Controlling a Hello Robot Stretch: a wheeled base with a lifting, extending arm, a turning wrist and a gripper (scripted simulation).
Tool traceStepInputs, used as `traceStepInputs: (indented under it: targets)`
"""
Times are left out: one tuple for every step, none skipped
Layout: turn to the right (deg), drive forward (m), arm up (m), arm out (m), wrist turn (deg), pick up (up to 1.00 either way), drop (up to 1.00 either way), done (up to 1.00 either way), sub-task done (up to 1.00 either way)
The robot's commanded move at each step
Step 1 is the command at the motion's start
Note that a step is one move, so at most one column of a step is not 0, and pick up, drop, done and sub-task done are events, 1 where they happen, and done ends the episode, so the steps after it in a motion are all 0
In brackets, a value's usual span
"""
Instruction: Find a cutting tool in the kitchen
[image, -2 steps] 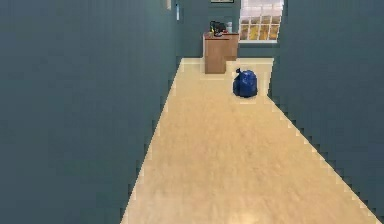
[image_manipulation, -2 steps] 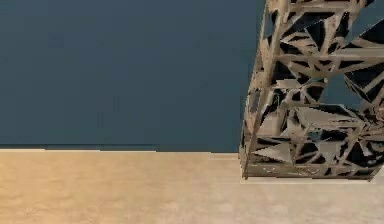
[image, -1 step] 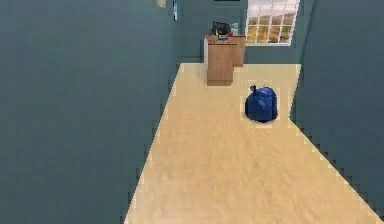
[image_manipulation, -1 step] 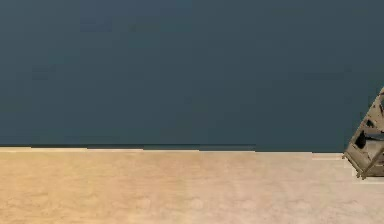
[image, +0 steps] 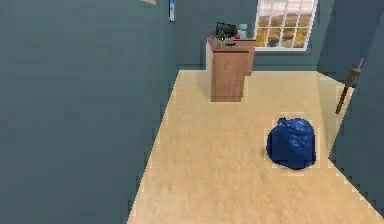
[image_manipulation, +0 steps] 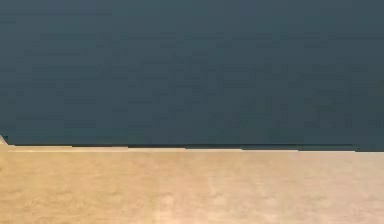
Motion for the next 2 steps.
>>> traceStepInputs:
  targets:
    - [0.0, 1.00, 0.00, 0.00, 0.0, 0.00, 0.00, 0.00, 0.00]
    - [0.0, 1.00, 0.00, 0.00, 0.0, 0.00, 0.00, 0.00, 0.00]
